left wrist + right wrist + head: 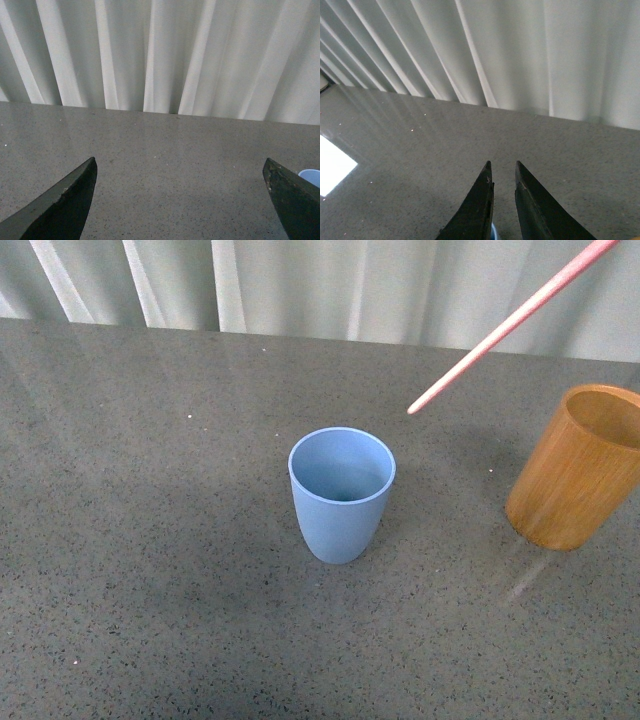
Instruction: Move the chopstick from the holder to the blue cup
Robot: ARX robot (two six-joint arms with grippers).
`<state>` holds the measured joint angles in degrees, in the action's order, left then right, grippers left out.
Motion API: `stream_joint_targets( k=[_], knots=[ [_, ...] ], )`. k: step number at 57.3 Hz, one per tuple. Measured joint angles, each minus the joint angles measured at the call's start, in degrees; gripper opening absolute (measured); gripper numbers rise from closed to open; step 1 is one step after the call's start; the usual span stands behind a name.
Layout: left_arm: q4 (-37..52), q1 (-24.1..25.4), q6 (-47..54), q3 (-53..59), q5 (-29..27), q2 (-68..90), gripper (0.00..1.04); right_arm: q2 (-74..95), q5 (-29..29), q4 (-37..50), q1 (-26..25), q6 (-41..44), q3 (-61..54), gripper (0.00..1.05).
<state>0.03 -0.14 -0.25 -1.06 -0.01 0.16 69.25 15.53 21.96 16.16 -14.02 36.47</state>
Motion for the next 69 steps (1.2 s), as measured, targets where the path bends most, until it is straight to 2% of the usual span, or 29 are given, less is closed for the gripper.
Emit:
stream_joint_targets(
  k=[13, 32, 48, 52, 53, 57, 61, 69],
  knots=[
    [0.0, 0.0, 0.0, 0.0, 0.0, 0.0, 0.98, 7.3, -1.09, 3.39, 3.91, -0.35, 0.04, 0.13],
    [0.0, 0.0, 0.0, 0.0, 0.0, 0.0, 0.98, 13.18, -2.62, 4.28, 5.22, -0.26, 1.2, 0.13],
    [0.0, 0.0, 0.0, 0.0, 0.0, 0.0, 0.98, 15.04, -3.72, 5.44, 5.22, -0.39, 1.31, 0.58],
    [0.0, 0.0, 0.0, 0.0, 0.0, 0.0, 0.98, 13.81, -5.51, 6.16, 4.42, -0.59, 1.31, 0.71],
    [0.0, 0.0, 0.0, 0.0, 0.0, 0.0, 0.98, 13.4, -8.2, 7.52, 4.42, 0.07, 1.09, 0.72],
    [0.0, 0.0, 0.02, 0.0, 0.04, 0.0, 0.98, 10.27, -22.93, 17.9, 3.72, 5.35, -2.47, 0.61],
    [0.0, 0.0, 0.0, 0.0, -0.17, 0.0, 0.98, 6.25, -30.36, 23.06, 2.1, 9.51, -6.12, 0.5],
    [0.0, 0.0, 0.0, 0.0, 0.04, -0.04, 0.98, -0.44, -29.62, 25.16, -1.7, 12.87, -14.29, 0.25]
  ],
)
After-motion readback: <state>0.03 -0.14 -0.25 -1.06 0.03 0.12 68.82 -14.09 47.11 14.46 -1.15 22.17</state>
